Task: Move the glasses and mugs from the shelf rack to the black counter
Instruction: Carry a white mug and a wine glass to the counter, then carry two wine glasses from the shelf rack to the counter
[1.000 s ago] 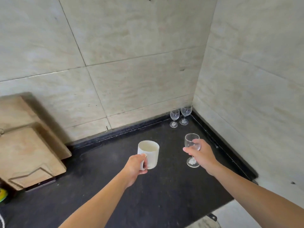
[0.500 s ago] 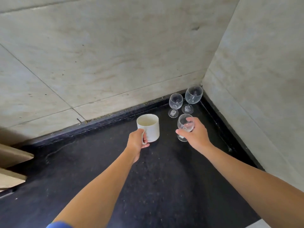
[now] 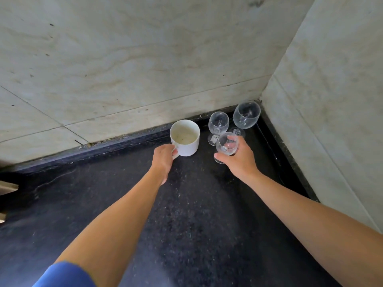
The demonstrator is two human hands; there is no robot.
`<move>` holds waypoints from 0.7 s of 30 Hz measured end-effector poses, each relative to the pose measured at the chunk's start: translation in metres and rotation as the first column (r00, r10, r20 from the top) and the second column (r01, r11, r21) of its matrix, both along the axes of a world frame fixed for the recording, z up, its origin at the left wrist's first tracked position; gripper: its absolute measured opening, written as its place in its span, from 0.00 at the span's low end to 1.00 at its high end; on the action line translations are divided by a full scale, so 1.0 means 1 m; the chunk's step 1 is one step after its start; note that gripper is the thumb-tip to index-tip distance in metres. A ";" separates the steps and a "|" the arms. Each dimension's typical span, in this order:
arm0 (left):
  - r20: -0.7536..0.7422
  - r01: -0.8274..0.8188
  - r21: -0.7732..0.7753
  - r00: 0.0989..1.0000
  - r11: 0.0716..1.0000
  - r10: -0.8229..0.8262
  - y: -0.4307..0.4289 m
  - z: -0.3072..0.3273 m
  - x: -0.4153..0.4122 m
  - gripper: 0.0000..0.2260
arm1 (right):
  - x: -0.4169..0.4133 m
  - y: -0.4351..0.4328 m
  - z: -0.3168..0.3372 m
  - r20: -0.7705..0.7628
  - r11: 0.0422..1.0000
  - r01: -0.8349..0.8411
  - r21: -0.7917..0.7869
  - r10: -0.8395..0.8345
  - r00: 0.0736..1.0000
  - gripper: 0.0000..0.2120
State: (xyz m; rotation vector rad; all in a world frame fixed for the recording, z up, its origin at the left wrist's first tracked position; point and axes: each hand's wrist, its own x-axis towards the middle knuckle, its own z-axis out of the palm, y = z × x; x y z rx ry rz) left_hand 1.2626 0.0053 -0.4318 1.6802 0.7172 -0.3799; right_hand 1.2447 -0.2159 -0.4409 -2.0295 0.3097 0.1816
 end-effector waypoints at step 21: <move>-0.395 0.550 0.458 0.830 0.699 -0.394 0.117 0.054 -0.282 0.11 | -0.130 0.133 0.063 -0.256 0.475 -0.808 -0.349 0.781 0.570 0.15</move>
